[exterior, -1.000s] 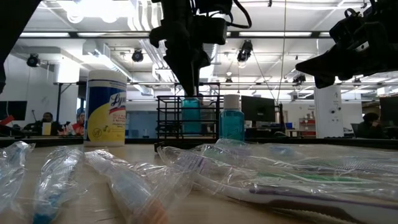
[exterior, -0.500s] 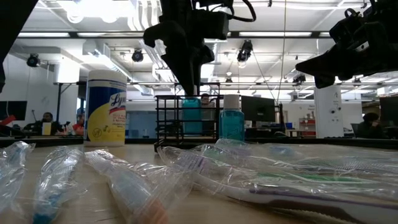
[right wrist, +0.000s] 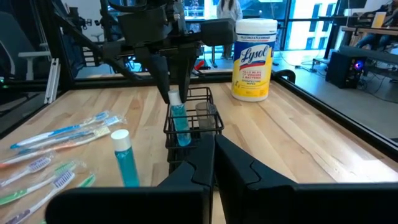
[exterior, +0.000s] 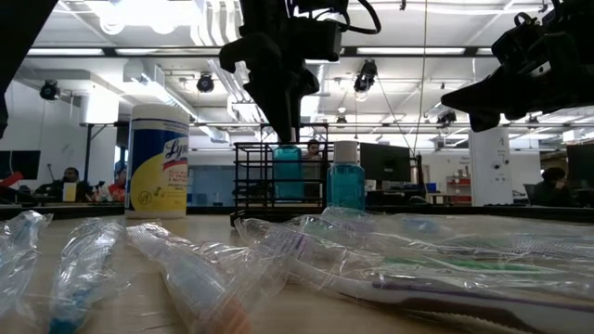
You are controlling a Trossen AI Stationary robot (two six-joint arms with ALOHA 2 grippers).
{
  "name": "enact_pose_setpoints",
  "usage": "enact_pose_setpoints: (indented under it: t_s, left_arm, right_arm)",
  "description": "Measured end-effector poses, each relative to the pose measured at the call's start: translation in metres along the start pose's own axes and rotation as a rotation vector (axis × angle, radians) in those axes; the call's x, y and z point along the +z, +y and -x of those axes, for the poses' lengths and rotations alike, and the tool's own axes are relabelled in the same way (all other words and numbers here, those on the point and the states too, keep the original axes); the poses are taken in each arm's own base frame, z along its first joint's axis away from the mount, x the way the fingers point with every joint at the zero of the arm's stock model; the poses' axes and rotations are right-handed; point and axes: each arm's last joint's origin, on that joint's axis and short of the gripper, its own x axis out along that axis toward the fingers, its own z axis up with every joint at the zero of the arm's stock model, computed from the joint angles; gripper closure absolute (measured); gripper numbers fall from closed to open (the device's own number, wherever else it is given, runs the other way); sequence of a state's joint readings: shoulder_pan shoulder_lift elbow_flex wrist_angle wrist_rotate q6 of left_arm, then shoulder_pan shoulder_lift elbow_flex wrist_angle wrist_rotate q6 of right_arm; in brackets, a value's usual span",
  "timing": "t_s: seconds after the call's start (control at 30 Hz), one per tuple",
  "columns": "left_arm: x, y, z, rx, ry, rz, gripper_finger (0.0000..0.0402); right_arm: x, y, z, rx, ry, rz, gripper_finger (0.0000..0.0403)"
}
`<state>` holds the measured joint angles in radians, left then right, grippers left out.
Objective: Pick & Place toothbrushing station
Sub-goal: Put the left blue mouthwash into the wire organizer
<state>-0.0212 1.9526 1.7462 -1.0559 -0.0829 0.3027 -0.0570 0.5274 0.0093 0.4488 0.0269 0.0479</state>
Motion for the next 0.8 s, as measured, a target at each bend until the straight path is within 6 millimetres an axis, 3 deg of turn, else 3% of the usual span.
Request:
enact_pose_setpoints:
  t_s: [0.47, 0.8]
  left_arm:
    - [-0.001, -0.002, -0.004, -0.062, -0.020, -0.067, 0.0304]
    - [-0.005, 0.011, -0.003, -0.087, -0.032, -0.027, 0.0304]
  right_arm:
    - [0.000, 0.000, 0.000, 0.001, -0.004, -0.002, 0.0394]
    - [0.000, 0.000, 0.000, 0.000, -0.004, -0.002, 0.0394]
